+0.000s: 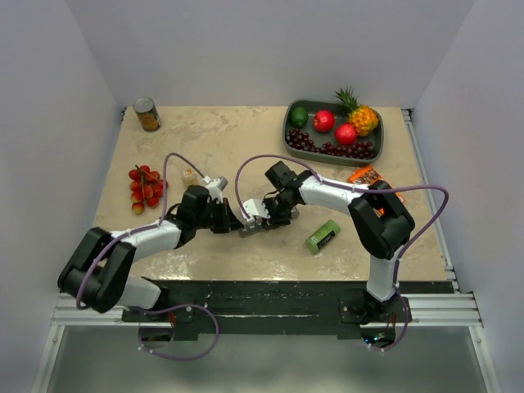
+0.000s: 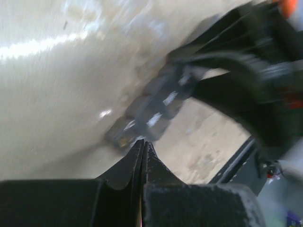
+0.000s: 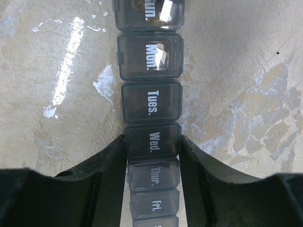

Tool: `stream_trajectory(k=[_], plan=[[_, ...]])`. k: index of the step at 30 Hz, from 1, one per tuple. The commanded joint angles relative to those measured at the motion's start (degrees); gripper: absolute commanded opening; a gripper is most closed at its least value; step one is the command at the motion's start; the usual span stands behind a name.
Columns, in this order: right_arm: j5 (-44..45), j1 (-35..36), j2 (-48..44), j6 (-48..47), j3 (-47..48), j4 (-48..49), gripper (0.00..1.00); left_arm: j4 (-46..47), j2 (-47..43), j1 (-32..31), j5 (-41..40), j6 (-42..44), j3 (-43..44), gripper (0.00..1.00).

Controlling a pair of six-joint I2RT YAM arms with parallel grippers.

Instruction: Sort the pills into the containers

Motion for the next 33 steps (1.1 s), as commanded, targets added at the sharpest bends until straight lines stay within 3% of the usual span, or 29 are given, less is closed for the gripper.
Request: stream_trajectory(k=[1,6,16,20,26,30,33], plan=[[2.45,0.45,1.91,0.31,-0.93,1.01,0.33,4.97,8.54,-0.33,0.63,0.47,-2.98,0.0],[2.71,0.53,1.91,0.39,-1.11,1.01,0.33,6.38,11.04,-0.33,-0.17,0.74,-3.33,0.0],[2.71,0.45,2.26,0.57,-0.93,1.18,0.33,-0.29,-3.54,-0.24,2.45,-0.4,2.37,0.0],[2.8,0.45,2.35,0.66,-1.02,1.09,0.33,-1.27,-4.17,-0.24,4.22,-0.31,3.61,0.0],[2.89,0.53,2.52,0.75,-0.84,1.09,0.33,3.65,0.91,-0.24,4.93,-0.14,-1.12,0.0],[3.15,0.53,2.52,0.75,-0.93,1.01,0.32,9.53,11.88,0.29,6.33,0.22,-5.08,0.0],[3.24,0.45,2.61,0.83,-0.84,1.01,0.32,12.27,13.06,0.29,6.6,-0.49,-5.35,0.0]])
